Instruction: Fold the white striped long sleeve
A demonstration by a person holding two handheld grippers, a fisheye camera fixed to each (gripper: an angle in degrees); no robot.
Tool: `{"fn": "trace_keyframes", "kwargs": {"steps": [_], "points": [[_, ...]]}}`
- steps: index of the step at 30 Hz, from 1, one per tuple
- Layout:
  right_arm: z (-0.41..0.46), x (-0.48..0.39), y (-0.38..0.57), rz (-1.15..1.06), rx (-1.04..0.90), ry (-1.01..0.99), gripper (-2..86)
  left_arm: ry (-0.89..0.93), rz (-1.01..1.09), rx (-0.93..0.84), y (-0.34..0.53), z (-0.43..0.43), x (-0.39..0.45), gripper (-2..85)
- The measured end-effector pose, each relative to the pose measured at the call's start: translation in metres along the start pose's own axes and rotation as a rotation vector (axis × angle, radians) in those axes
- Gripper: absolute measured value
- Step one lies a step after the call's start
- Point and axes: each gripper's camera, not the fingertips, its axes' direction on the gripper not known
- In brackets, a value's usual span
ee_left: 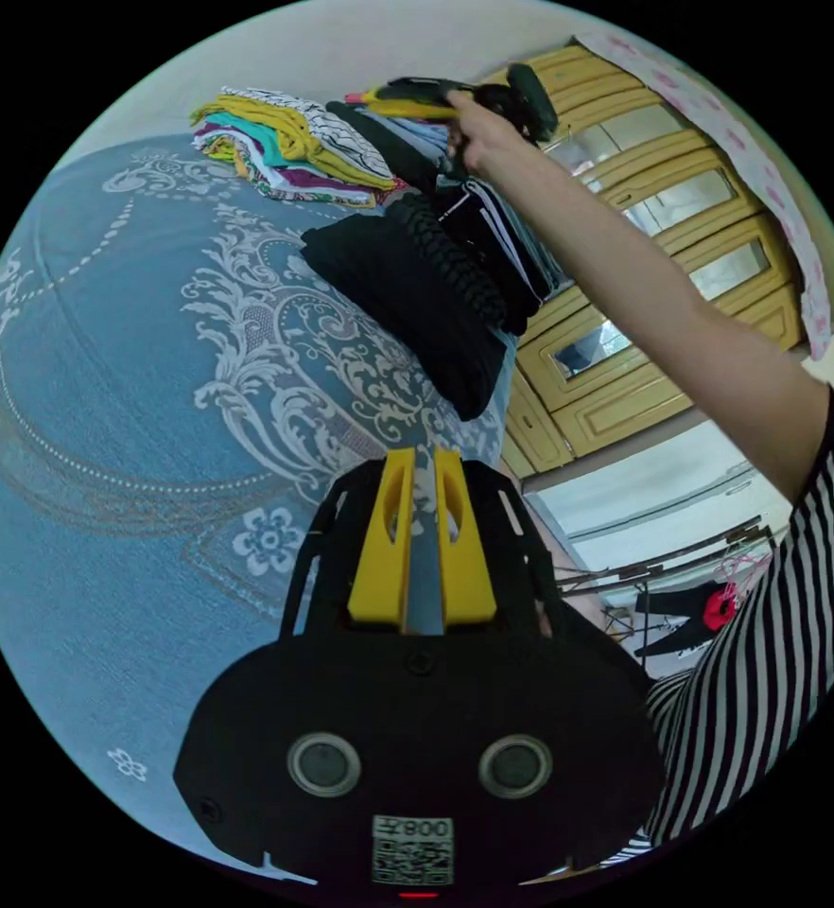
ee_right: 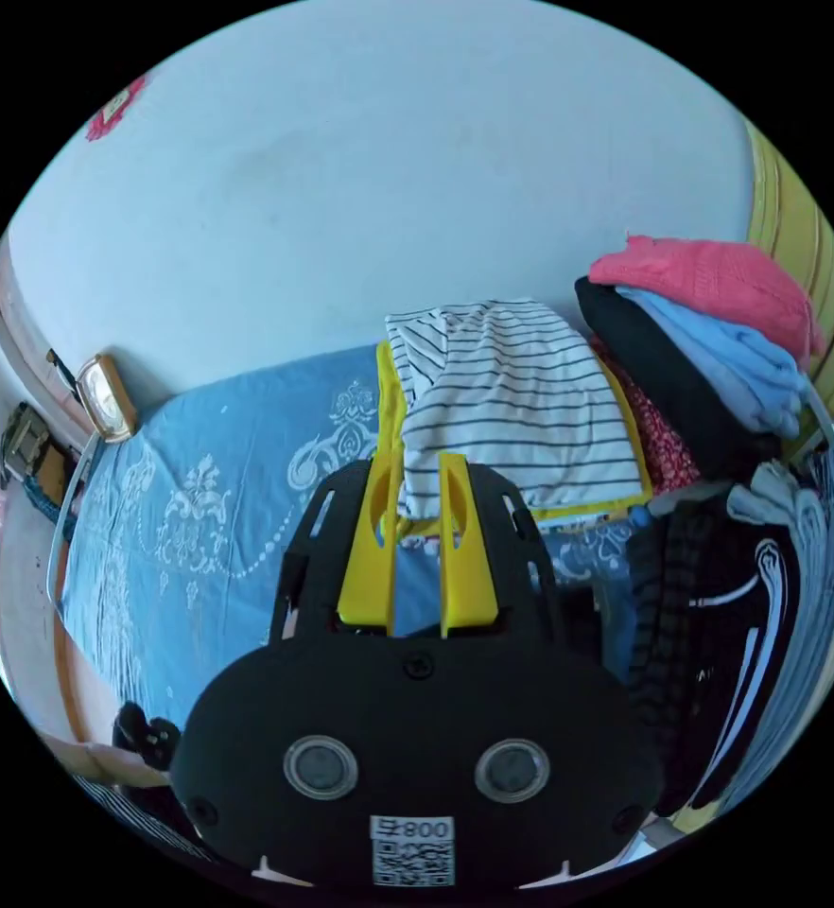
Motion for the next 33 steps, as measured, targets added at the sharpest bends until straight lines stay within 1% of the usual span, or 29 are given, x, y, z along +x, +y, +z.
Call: {"fn": "trace_keyframes", "kwargs": {"steps": [4, 10, 14, 18, 21, 25, 29, 33], "points": [[0.023, -0.035, -0.031, 0.014, -0.013, 0.046, 8.5, 0.043, 0.034, 0.01, 0.002, -0.011, 0.017, 1.7], [0.06, -0.076, -0.046, 0.054, -0.124, 0.132, 7.9, 0.082, 0.088, 0.011, 0.003, -0.032, 0.049, 2.1], [0.06, -0.104, -0.041, 0.085, -0.102, 0.153, 3.7, 0.101, 0.077, 0.045, 0.005, -0.053, 0.07, 1.7], [0.044, -0.131, -0.034, 0.092, -0.068, 0.165, 2.2, 0.098, 0.072, 0.079, 0.008, -0.078, 0.094, 1.2], [0.019, -0.152, -0.025, 0.091, -0.019, 0.137, 1.7, 0.083, 0.074, 0.093, 0.011, -0.099, 0.118, 1.1], [-0.038, -0.183, -0.006, 0.061, 0.097, -0.017, 1.3, 0.081, 0.062, 0.108, 0.016, -0.127, 0.146, 1.2], [-0.102, -0.237, 0.025, -0.074, 0.144, -0.149, 1.2, 0.034, 0.036, 0.141, 0.028, -0.173, 0.183, 1.8], [-0.159, -0.29, 0.059, -0.191, 0.159, -0.281, 1.2, -0.075, -0.011, 0.219, 0.041, -0.235, 0.221, 4.1]]}}
